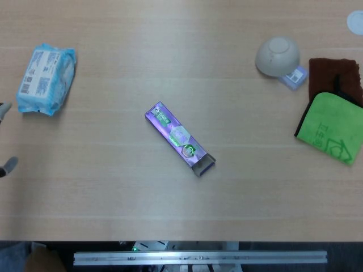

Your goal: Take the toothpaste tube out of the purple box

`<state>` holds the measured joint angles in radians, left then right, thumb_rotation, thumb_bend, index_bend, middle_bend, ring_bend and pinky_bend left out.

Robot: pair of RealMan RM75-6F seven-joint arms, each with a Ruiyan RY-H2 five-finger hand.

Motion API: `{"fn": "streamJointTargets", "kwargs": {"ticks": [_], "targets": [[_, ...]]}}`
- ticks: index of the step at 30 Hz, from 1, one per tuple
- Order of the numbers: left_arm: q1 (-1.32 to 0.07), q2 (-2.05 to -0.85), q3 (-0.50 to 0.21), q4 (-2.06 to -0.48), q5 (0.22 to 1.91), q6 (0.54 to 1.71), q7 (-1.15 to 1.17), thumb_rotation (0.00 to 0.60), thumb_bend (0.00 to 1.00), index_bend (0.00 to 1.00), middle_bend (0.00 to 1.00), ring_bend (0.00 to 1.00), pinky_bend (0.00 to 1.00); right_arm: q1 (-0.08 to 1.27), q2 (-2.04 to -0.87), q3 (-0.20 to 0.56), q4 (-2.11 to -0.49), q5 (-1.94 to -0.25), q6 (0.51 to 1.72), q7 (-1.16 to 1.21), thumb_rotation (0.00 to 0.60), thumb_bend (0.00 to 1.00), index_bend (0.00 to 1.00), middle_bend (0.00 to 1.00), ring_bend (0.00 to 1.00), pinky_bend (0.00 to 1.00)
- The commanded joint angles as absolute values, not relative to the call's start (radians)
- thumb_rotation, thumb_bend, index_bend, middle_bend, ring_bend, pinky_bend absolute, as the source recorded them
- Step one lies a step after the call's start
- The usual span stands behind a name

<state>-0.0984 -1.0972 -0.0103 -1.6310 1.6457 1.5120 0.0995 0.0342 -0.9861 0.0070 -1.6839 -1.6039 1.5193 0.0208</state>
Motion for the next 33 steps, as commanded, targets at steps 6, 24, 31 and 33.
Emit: {"fn": "streamJointTargets", "kwargs": {"ticks": [6,24,31,33], "targets": [[-0.23,-1.081,-0.017,-1.647,1.75,1.389,0.072,0.6,0.14,0.11,0.19,0.15,0.15,0.041,-0.986,0.008,-1.683,-1.605,1.509,0.019,0.6,0.2,0.42,0.42,0.41,0.42],[-0.573,-1.19,-0.037,-1.597,1.79,0.987,0.036,0.6,0.14,0.09,0.1,0.12,0.15,0.045,-0.98,0.01,-1.684,-1.594,1.499,0.015,0.6,0.2,0.41,0.42,0.41,0.42],[-0.656,-1.272,-0.052,-1.533,1.745,0.888,0.085,0.6,0.14,0.07,0.08,0.11,0.15,0.045,-0.983,0.009,-1.677,-1.589,1.495,0.022,0.6,0.2,0.41,0.42,0.41,0.42],[-0.681,-1.298,-0.051,-1.506,1.737,0.859,0.096,0.6,0.14,0.07,0.08,0.11,0.15,0.043,-0.983,0.009,-1.672,-1.586,1.495,0.026,0.6,0.2,0.41,0.42,0.41,0.42]]}}
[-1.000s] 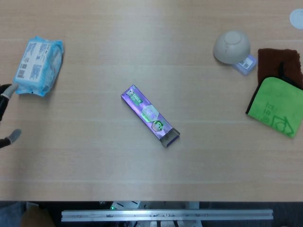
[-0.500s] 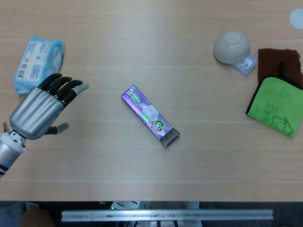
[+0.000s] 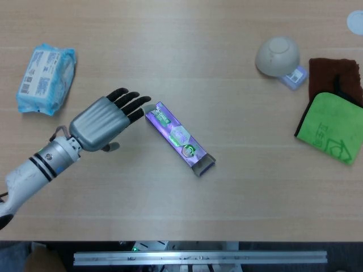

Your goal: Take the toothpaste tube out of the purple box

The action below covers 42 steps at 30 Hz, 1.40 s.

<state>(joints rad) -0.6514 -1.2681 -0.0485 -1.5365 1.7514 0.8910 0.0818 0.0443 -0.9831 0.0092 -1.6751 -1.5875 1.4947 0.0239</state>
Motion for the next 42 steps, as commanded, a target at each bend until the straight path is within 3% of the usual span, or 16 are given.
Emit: {"fn": "streamJointTargets", "kwargs": {"ticks": [1,21,35,42], "targets": [[-0.695,-1.313,-0.049,-1.488,1.734,0.842,0.108,0.6,0.14,0.07,0.08,0.11,0.15,0.043,-0.983,0.01,-1.67,-1.584,1.496,0.029,0.6,0.2,0.41,0.42,0.41,0.42],[-0.852,-1.516,-0.065,-1.301,1.581,0.655,0.238,0.6,0.14,0.08,0.1,0.11,0.15,0.025,-0.978,0.01,-1.634,-1.559,1.506,0.071,0.6,0.2,0.41,0.42,0.41,0.42],[-0.881,-1.612,-0.051,-1.191,1.49,0.629,0.301,0.6,0.16,0.19,0.21,0.12,0.15,0.015,-0.983,0.009,-1.614,-1.549,1.509,0.086,0.6,0.2,0.41,0.42,0.41,0.42],[-0.884,-1.632,-0.038,-1.179,1.485,0.651,0.3,0.6,0.2,0.27,0.28,0.18,0.16,0.007,-0.983,0.01,-1.607,-1.548,1.517,0.094,0.6,0.2,0.41,0.42,0.41,0.42]]}}
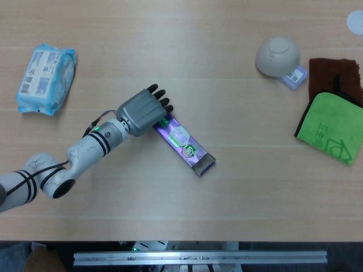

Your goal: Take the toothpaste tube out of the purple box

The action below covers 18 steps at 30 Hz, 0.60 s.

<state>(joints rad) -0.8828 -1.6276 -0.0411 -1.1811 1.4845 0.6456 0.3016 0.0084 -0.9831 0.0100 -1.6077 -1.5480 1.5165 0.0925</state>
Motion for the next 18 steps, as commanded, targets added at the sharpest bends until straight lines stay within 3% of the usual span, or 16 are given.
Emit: {"fn": "streamJointTargets", "kwargs": {"ticks": [1,13,18], "targets": [[-0.884,-1.634,-0.036,-1.179,1.485,0.654,0.3,0.6,0.2,0.29,0.3,0.2,0.17,0.006,-0.983,0.009,-1.606,-1.548,1.517,0.095,0.6,0.2,0.41,0.42,0.41,0.42],[-0.884,-1.632,-0.02,-1.192,1.468,0.674,0.29,0.6,0.2,0.37,0.39,0.31,0.4,0.0,-0.984,0.01,-1.599,-1.548,1.523,0.103,0.6,0.2,0.41,0.42,0.41,0.42],[-0.876,-1.609,-0.017,-1.204,1.459,0.696,0.302,0.6,0.21,0.38,0.41,0.32,0.45,0.003,-0.987,0.011,-1.6,-1.553,1.521,0.101,0.6,0.2,0.41,0.42,0.41,0.42]]}}
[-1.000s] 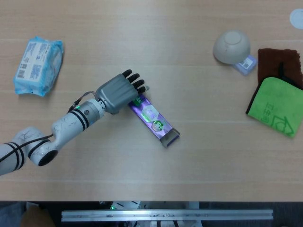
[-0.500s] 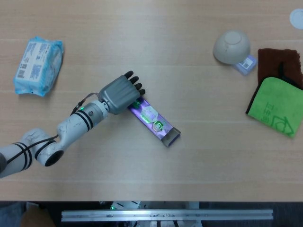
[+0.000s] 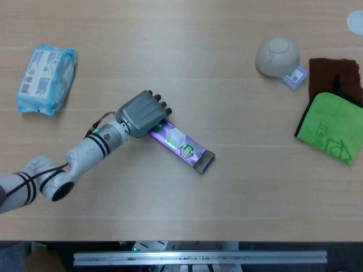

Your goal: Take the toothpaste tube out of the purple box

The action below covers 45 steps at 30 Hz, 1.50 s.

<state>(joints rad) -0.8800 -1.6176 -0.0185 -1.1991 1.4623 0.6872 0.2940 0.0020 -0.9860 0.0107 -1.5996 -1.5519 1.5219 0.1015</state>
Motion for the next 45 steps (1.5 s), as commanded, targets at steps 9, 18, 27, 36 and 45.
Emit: {"fn": "streamJointTargets", "kwargs": {"ticks": [9,18,27,36,45], "targets": [[-0.83,-1.515,-0.032,-1.267,1.417,0.794,0.407,0.6,0.21,0.38,0.41,0.33,0.47,0.013,-0.989,0.014,-1.608,-1.566,1.517,0.093,0.6,0.2,0.42,0.42,0.41,0.42],[-0.756,-1.341,-0.059,-1.498,1.25,0.927,0.716,0.6,0.21,0.36,0.4,0.33,0.47,0.019,-0.991,0.014,-1.617,-1.574,1.513,0.088,0.6,0.2,0.41,0.42,0.41,0.42],[-0.741,-1.286,-0.06,-1.631,1.193,1.009,0.863,0.6,0.21,0.35,0.4,0.33,0.47,0.019,-0.985,0.013,-1.636,-1.588,1.525,0.081,0.6,0.2,0.41,0.42,0.41,0.42],[-0.728,-1.237,-0.073,-1.743,1.202,1.092,0.918,0.6,0.21,0.35,0.4,0.32,0.47,0.011,-0.985,0.01,-1.635,-1.587,1.533,0.086,0.6,0.2,0.42,0.42,0.41,0.42],[-0.735,-1.218,-0.104,-1.749,1.195,1.108,0.874,0.6,0.21,0.36,0.4,0.32,0.47,0.016,-0.986,0.011,-1.632,-1.589,1.529,0.089,0.6,0.2,0.42,0.42,0.41,0.42]]}}
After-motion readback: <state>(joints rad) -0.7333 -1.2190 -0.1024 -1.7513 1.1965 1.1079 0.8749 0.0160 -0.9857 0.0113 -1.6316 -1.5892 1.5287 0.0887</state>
